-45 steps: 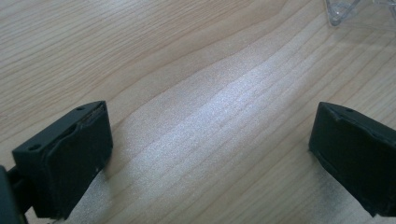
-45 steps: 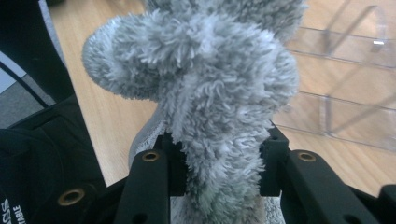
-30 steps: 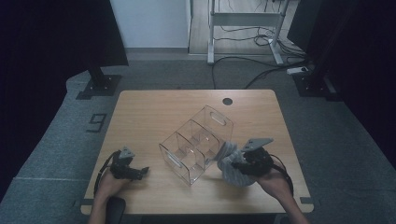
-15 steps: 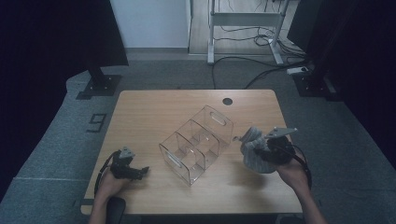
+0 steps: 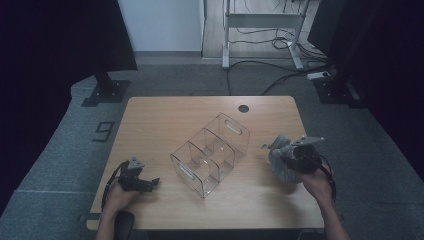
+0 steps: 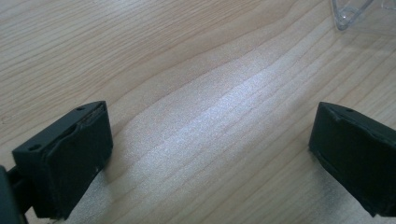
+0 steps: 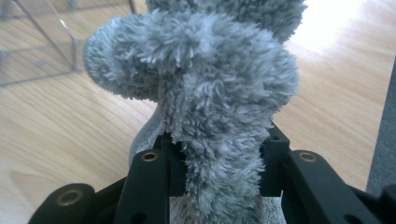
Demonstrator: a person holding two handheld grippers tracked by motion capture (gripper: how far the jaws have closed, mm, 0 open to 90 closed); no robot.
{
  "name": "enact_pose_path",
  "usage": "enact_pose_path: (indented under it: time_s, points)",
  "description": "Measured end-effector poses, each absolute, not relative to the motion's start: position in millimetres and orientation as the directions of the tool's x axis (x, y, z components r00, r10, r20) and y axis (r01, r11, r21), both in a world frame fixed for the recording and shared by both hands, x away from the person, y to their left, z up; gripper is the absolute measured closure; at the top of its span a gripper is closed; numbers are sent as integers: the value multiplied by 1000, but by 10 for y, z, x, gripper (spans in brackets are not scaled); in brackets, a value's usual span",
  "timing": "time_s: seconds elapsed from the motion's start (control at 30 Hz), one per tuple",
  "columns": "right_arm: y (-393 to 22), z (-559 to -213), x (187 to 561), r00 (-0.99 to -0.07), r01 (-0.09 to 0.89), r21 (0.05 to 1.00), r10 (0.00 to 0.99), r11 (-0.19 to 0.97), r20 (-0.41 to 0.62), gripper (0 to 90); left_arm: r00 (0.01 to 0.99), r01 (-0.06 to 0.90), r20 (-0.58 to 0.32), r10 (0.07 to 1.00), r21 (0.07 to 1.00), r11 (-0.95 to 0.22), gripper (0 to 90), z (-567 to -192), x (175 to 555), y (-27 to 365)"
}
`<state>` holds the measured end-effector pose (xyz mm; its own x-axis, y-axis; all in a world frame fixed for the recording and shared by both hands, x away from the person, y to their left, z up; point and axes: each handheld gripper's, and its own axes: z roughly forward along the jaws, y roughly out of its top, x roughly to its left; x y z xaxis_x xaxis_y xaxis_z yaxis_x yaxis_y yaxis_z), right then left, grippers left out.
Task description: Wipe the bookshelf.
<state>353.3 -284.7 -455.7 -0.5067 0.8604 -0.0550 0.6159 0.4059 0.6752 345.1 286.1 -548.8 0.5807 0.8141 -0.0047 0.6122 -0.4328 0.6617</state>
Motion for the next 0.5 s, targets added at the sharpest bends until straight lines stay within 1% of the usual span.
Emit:
enact_pose_path:
  time_s: [0.33,0.5]
  points:
    - [-2900,-4998,3607,-466,662,655,885,364,-21,614,580,613,-6,815,661,-432,0,-5486,3464,2865]
    - [-2915,-5123,3614,-463,671,645,886,366,-22,601,574,618,-8,819,660,-427,0,-5485,3475,2873]
